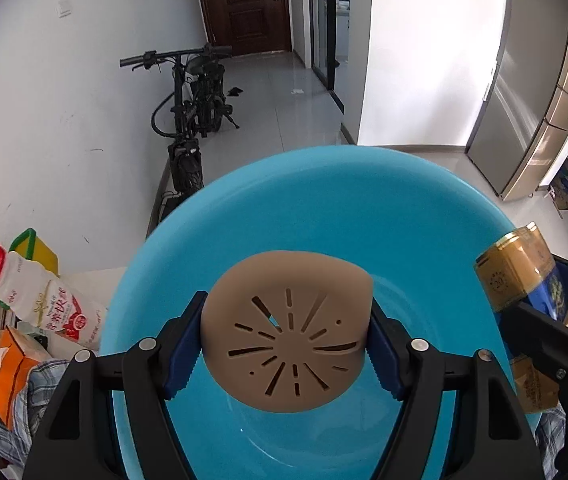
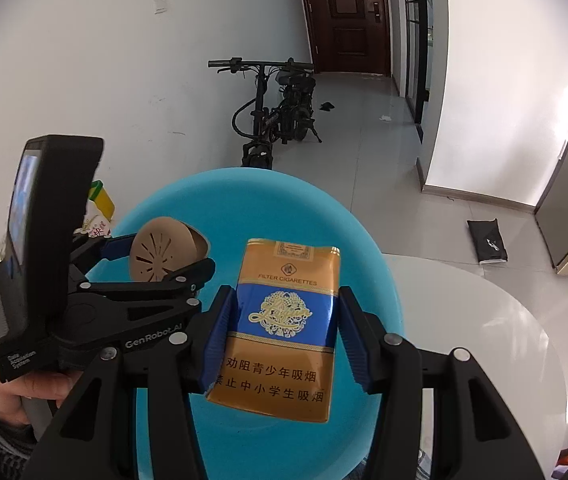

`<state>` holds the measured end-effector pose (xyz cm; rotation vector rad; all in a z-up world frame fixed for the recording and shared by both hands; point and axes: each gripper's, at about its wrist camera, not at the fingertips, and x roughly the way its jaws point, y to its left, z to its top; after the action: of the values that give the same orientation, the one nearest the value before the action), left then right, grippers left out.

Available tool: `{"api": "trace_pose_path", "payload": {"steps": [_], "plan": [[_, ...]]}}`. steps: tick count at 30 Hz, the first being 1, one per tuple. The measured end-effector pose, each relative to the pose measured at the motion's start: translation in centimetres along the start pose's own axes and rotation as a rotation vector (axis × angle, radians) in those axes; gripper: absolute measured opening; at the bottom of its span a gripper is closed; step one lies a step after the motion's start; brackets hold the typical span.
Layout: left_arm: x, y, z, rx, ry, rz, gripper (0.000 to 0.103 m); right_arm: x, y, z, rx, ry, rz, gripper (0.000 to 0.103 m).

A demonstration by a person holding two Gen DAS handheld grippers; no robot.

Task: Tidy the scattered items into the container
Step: 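Lift the tan lid and gold pack and carry both over the blue basin, then open the left gripper to drop the lid while the right gripper releases the pack into the basin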

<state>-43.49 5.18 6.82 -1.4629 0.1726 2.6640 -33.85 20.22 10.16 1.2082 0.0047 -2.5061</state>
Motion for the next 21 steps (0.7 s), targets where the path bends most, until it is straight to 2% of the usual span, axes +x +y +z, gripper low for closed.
{"api": "trace_pose_path", "payload": {"steps": [5, 9, 13, 18, 21], "plan": [[2.6, -1.2, 0.7, 0.002, 0.055, -0.026, 0.075, -1.2, -0.7, 0.1, -0.01, -0.02, -0.02, 0.05], [3.4, -2.3, 1.0, 0.028, 0.06, -0.039, 0.081, -1.7, -0.9, 0.5, -0.025, -0.028, -0.04, 0.05], [3.1, -3.2, 1.0, 0.063, 0.024, 0.018, 0.086, -1.7, -0.9, 0.7, -0.025, -0.031, -0.038, 0.05], [2.8, -2.1, 1.4, 0.008, 0.029, -0.004, 0.087, -1.4, -0.9, 0.8, -0.026, -0.027, -0.031, 0.05], [1.5, -0.8, 1.4, -0.033, 0.004, -0.001, 0.087, -1.3, -0.7, 0.9, -0.027, -0.022, -0.027, 0.05]]}}
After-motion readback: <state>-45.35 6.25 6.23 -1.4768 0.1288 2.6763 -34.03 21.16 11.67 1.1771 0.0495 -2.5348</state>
